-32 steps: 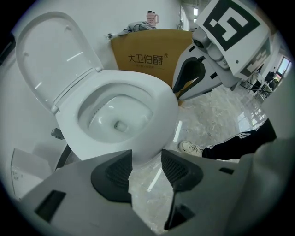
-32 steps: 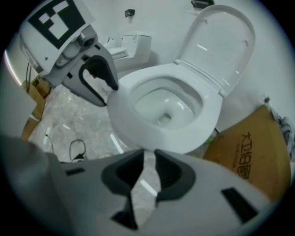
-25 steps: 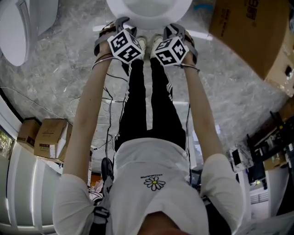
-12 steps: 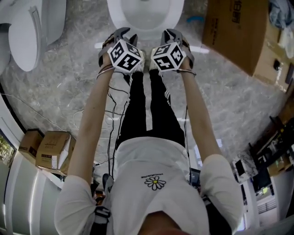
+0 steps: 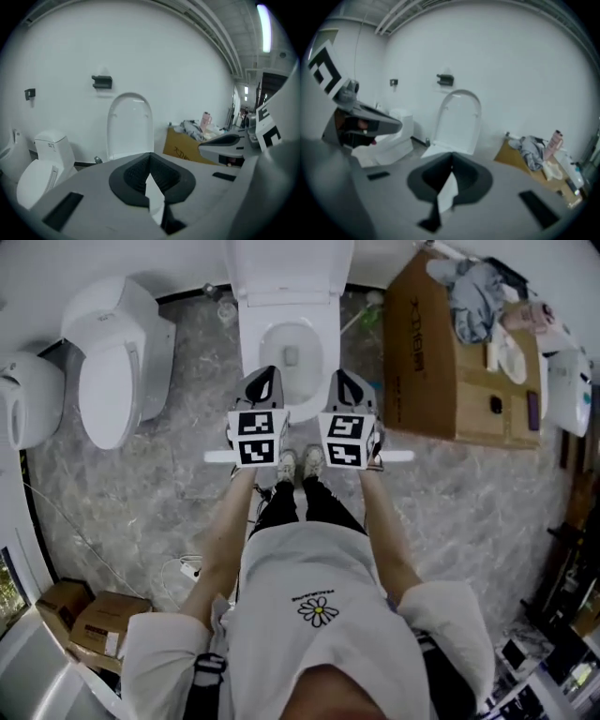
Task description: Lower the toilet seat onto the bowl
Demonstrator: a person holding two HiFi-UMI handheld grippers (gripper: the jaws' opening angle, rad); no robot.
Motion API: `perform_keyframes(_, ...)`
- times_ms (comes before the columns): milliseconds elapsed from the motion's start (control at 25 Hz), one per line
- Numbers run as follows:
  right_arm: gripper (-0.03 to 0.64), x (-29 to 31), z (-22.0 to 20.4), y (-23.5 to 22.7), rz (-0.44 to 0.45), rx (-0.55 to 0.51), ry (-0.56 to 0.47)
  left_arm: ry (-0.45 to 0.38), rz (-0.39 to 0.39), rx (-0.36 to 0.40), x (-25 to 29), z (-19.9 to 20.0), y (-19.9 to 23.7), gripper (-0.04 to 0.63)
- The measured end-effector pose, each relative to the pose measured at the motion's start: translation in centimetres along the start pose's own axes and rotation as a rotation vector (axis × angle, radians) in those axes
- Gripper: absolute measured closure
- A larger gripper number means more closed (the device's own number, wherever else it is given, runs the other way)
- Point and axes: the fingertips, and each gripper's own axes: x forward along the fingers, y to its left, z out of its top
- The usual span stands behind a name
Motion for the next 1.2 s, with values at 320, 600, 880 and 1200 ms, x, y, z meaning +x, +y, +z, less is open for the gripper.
perform_keyframes(320,0.586,-11.0,9.9,-0.6,-0.02,0.053,-0.296,-0.278,-0.044,-0.042,-9.7,9.4,-3.4,0.575)
perform_keyframes(600,0.586,-14.6,12.5,-0.5,-0.043,0.03,-0.414,-0.431,-0.012,0.084,-13.1,12.6,-4.7,0.575)
perform_keyframes(880,0.586,-15.4,12.9,-0.2,-0.043,0.013,-0.442,-0.465,0.002,0.089,-14.2,13.5,-4.8,0.575)
perform_keyframes(1200,0.586,-15.5,12.9,0.1,-0.048,0.003,-0.443,-0.475,0.011,0.078,-14.6,13.7,-4.1,0.575)
